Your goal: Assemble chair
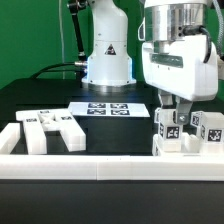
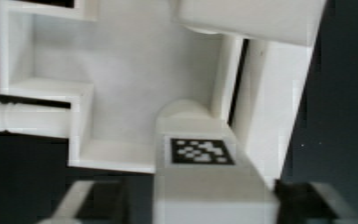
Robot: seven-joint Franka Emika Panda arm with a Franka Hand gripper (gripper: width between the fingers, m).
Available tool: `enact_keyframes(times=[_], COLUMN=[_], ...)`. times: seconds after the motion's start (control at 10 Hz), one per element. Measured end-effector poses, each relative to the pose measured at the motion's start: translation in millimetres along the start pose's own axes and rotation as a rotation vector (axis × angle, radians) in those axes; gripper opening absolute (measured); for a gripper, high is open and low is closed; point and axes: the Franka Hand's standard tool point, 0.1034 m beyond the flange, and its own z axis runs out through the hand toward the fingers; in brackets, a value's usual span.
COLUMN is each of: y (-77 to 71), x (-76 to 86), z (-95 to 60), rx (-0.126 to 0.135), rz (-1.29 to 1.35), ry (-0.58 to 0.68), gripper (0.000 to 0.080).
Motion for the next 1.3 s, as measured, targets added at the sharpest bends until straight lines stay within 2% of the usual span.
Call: enact_keyframes(times=[0.1,0.2,0.3,0.4,0.8,1.1,1.3], y=[-0.5,-1.4,-3.1,-3.2,-3.1,-3.1,-3.2], x=[-0.2,0.3,0.4,2.4,3.3,8.9,7.1], z=[-0.5,-1.2,-2.3,-2.2,-2.2,-2.7,-1.6], rx=[0.0,0.001,0.004,0.006,0.002,-0.019,-0.031], rz=[-0.053,-0.163,-0.33,-0.485,-0.757,-1.134,-1.333], ry=[-0.001,0.001,0.005,0.007,0.012,0.034,0.052], gripper=[0.0548,0.0548,0.0629,0.0643,0.0648,0.0648,0.0648])
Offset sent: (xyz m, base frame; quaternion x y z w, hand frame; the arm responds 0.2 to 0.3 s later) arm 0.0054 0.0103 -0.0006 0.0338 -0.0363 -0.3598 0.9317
